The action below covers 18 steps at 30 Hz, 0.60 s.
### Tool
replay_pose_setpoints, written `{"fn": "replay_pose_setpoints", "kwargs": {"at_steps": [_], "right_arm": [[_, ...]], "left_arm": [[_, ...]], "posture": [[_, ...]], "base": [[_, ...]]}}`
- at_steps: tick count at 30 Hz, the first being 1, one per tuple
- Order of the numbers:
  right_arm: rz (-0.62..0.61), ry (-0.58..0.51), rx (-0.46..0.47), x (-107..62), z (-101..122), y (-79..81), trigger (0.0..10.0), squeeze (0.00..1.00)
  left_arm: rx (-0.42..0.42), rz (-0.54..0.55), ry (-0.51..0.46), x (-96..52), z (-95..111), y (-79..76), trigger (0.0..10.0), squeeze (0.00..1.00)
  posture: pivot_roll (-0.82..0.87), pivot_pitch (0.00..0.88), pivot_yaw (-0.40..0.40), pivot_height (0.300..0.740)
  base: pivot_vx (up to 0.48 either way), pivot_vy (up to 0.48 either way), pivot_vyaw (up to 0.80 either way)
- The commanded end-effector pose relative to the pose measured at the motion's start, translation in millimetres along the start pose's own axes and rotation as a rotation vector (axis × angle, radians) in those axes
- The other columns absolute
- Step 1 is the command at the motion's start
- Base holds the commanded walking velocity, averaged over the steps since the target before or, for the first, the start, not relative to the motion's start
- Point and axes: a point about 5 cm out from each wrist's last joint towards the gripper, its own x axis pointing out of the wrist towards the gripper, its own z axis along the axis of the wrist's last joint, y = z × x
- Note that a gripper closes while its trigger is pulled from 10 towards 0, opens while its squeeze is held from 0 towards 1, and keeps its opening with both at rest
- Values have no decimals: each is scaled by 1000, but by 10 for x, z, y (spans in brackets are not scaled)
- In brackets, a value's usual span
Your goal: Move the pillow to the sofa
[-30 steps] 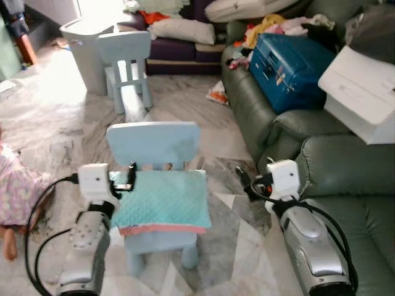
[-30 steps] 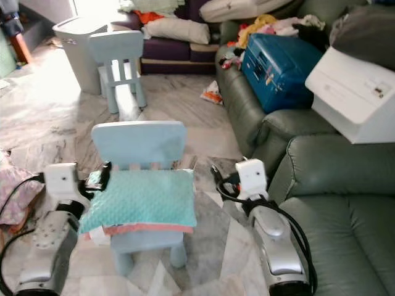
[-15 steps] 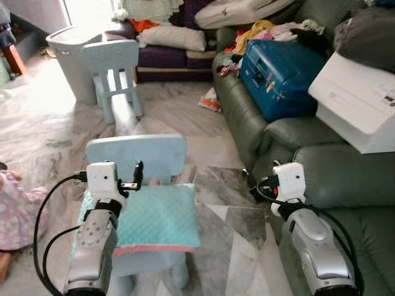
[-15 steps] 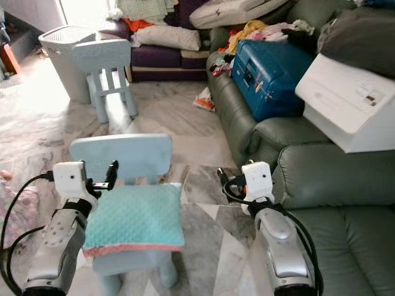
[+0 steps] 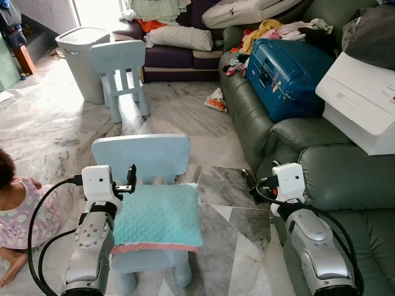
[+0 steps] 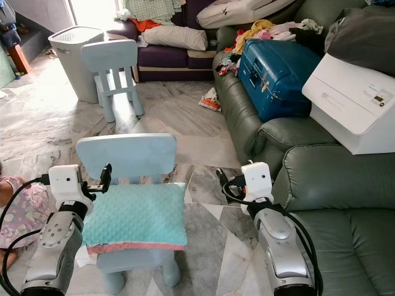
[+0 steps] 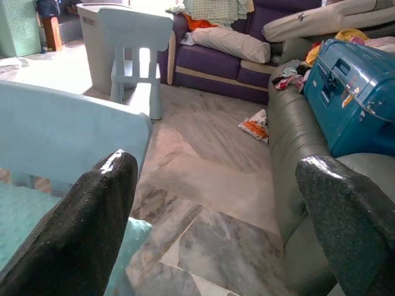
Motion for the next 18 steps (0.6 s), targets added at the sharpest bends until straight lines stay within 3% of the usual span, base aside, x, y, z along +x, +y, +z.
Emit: {"fn": "replay_pose_setpoints", "kwargs": {"at_steps": [1,12,18], "right_arm": [[8,-3,-21,16,11,-2,10000,0],[9,-1,-8,18,-1,29,10000,0],[-2,1,19,4,-14,22,10000,0]], "left_arm": [[8,-2,1,20,8,-3,10000,0],[15,-5,4,15,5,15,10000,0],[18,-12,10,-8,-14,25,10000,0]], "posture": [[-112,0,-47,740],[-108,0,-47,740],[-109,0,-44,740]], "base": [[0,0,800],[0,0,800],[0,0,0]]}}
